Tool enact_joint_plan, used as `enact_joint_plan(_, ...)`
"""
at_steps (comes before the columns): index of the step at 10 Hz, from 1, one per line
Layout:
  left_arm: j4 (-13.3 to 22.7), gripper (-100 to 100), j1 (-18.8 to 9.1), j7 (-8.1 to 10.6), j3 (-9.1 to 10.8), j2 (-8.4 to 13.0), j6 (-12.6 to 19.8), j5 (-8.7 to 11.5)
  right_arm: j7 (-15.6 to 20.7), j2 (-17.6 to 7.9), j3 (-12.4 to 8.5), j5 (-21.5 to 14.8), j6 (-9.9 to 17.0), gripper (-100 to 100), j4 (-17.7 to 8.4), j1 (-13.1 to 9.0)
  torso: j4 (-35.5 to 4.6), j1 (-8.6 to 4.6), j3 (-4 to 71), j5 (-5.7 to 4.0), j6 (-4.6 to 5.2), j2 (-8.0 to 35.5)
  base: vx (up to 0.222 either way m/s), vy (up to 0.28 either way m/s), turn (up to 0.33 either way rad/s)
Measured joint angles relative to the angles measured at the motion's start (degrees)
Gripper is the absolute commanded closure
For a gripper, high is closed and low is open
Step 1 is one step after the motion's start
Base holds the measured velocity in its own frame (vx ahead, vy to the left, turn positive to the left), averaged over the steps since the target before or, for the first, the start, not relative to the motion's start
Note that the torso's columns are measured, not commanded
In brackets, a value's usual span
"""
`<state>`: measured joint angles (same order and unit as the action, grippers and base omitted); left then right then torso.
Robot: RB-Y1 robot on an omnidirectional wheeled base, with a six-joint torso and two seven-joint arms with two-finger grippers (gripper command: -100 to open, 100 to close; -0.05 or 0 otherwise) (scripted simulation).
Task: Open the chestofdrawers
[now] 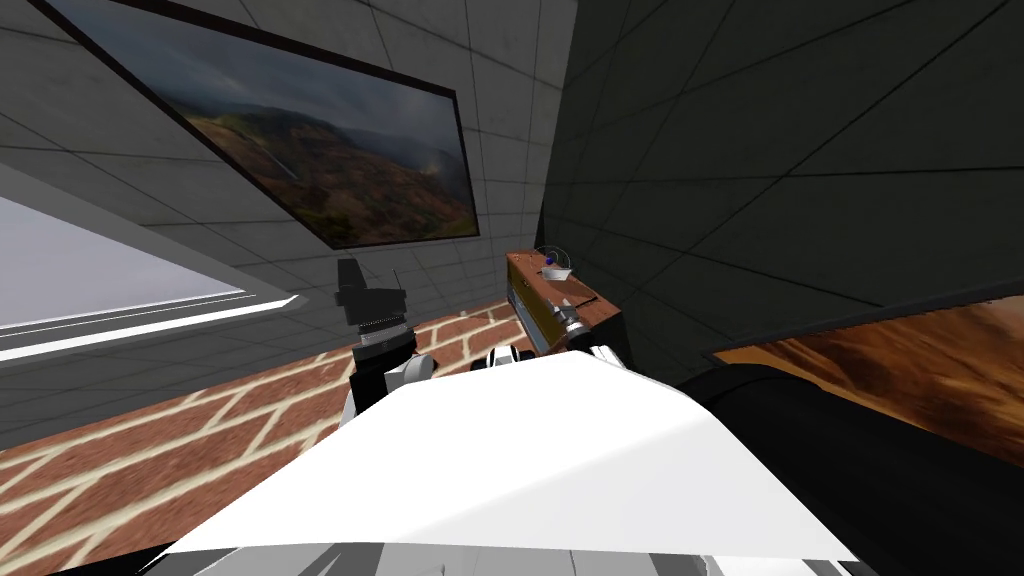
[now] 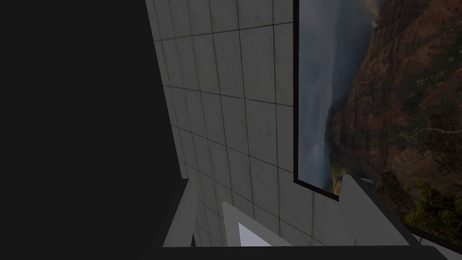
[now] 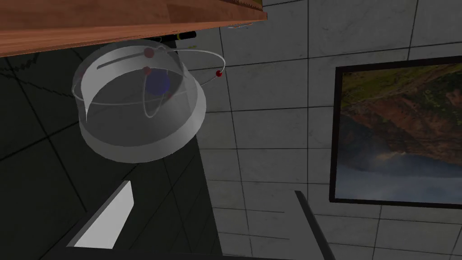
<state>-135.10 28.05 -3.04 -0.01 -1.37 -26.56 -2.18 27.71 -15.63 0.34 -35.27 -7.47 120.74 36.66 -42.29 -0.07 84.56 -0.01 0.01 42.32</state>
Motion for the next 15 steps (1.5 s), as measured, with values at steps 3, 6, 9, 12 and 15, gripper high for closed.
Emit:
enact_joint_plan(3, 0.0, 0, 0.0, 0.00, 0.00, 0.0, 0.0, 0.0, 2.5, -1.5, -0.6, -4.9, 3.1, -100, -1.9, 1.3, 0.0, 0.12, 0.0, 0.02, -0.01, -0.1, 0.112, 0.039, 0.074)
enact_joint_plan(6, 0.0, 0, 0.0, 0.00, 0.00, 0.0, 0.0, 0.0, 5.0, -2.3, -0.9, -9.9, 5.5, -100, -4.2, 1.6, 0.0, 0.05, 0.0, 0.01, 0.01, 0.0, 0.107, 0.033, 0.111)
enact_joint_plan(9, 0.0, 0, 0.0, 0.00, -0.01, 0.0, 0.0, 0.0, 7.3, -4.0, -1.2, -14.5, 8.8, -100, -6.2, 2.4, 0.0, 0.12, 0.0, 0.02, -0.03, 0.0, 0.084, 0.039, 0.095)
enact_joint_plan(12, 0.0, 0, 0.0, 0.00, 0.00, 0.0, 0.0, 0.0, 9.5, -5.2, -1.4, -18.5, 11.2, -100, -7.7, 3.4, 0.1, -0.26, 0.1, -0.16, -0.14, -0.3, 0.071, 0.032, 0.102)
enact_joint_plan(15, 0.0, 0, 0.0, 0.00, 0.00, 0.0, 0.0, 0.0, 12.2, -5.2, -2.6, -23.6, 12.2, -100, -10.3, 4.4, 0.4, -0.94, 0.4, -0.68, -0.51, -1.3, 0.059, 0.043, 0.168)
